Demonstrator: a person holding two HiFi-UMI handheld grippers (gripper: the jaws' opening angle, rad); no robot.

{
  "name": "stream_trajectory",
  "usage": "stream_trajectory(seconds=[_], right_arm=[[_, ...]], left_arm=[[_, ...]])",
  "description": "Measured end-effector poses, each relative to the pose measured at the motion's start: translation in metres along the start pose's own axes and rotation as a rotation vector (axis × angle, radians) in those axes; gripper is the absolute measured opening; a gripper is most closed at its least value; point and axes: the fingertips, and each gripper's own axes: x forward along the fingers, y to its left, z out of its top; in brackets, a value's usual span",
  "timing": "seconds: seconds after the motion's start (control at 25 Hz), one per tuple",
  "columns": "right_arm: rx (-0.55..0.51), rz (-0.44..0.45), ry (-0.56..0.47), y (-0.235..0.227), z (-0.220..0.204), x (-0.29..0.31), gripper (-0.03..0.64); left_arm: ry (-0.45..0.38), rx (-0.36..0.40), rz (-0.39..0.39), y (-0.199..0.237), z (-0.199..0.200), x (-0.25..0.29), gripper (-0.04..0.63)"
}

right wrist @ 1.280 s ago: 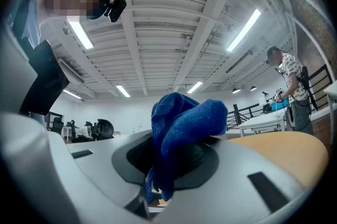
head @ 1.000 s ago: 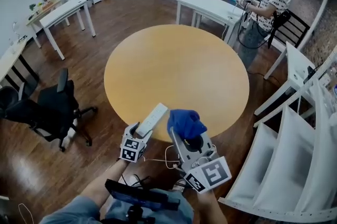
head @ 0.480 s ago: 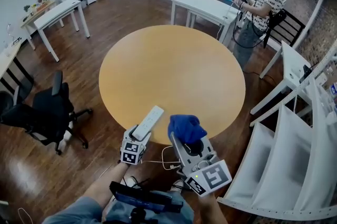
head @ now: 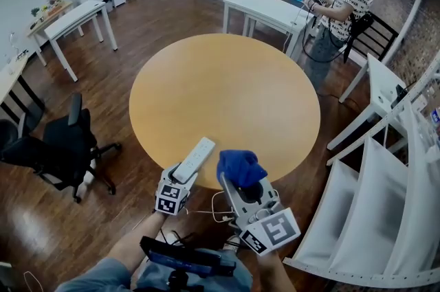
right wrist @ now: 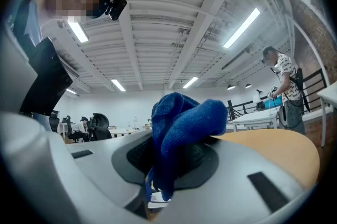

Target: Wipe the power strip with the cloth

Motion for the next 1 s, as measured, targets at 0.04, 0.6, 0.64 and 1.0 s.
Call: stream_trajectory(seconds=[0.04,0.6,0.64,1.0], right_arm=[[0.003,0.003,-0.002,0.001,0.0,0.0,0.074],[-0.042,0.051,-0.103,0.009,0.04,0.004,0.074],[-0.048,0.058,-0.11,0.012,0.043,0.005,0.074],[-0.071,0.107,-0.143,0.029,0.054,0.008,0.075]], left_arm=[[-0.013,0.004,-0.003,-0.001,0.006,-0.002,0.295],[-0.332,0.124,-0.086,-0.038,0.172,-0.086,0.295],[-0.347,0.126,-0.097,-0.042,0.183,-0.094,0.295],[-0.439,0.2,-0.124,-0.068,0.241,-0.131,0.295]])
